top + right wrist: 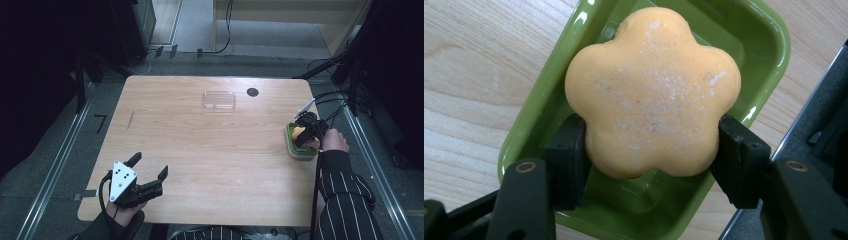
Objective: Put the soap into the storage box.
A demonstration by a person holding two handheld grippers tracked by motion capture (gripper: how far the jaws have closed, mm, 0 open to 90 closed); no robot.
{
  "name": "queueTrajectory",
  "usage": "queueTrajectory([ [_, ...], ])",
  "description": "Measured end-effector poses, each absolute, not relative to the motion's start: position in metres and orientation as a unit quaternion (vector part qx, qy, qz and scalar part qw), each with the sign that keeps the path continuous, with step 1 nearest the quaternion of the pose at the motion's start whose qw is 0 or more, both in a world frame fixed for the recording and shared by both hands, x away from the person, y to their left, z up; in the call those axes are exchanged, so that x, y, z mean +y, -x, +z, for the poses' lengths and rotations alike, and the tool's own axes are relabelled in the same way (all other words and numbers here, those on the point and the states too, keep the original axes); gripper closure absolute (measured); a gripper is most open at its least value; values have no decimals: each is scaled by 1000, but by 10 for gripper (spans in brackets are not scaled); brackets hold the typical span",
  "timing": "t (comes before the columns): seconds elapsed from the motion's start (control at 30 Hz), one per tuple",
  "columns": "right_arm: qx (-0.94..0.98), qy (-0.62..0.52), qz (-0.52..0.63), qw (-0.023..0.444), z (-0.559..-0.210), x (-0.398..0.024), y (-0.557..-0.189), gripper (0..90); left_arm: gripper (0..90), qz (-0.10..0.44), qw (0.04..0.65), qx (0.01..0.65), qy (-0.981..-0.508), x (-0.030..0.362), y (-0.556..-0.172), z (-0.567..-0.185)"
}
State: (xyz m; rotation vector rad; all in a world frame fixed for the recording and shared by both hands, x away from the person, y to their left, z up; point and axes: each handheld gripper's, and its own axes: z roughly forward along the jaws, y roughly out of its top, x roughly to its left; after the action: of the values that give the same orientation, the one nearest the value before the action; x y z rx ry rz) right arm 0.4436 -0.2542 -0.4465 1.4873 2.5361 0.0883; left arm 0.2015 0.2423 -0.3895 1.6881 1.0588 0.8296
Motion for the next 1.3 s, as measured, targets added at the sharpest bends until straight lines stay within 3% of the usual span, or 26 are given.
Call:
queueTrajectory([
  [0.93, 859, -502, 23, 97, -448, -253, -443, 388, 137, 338, 472, 434, -689, 242, -202, -390],
  [1.3, 857, -503, 36, 104, -439, -251, -440, 318, 137, 338, 473, 433, -689, 243, -201, -390],
])
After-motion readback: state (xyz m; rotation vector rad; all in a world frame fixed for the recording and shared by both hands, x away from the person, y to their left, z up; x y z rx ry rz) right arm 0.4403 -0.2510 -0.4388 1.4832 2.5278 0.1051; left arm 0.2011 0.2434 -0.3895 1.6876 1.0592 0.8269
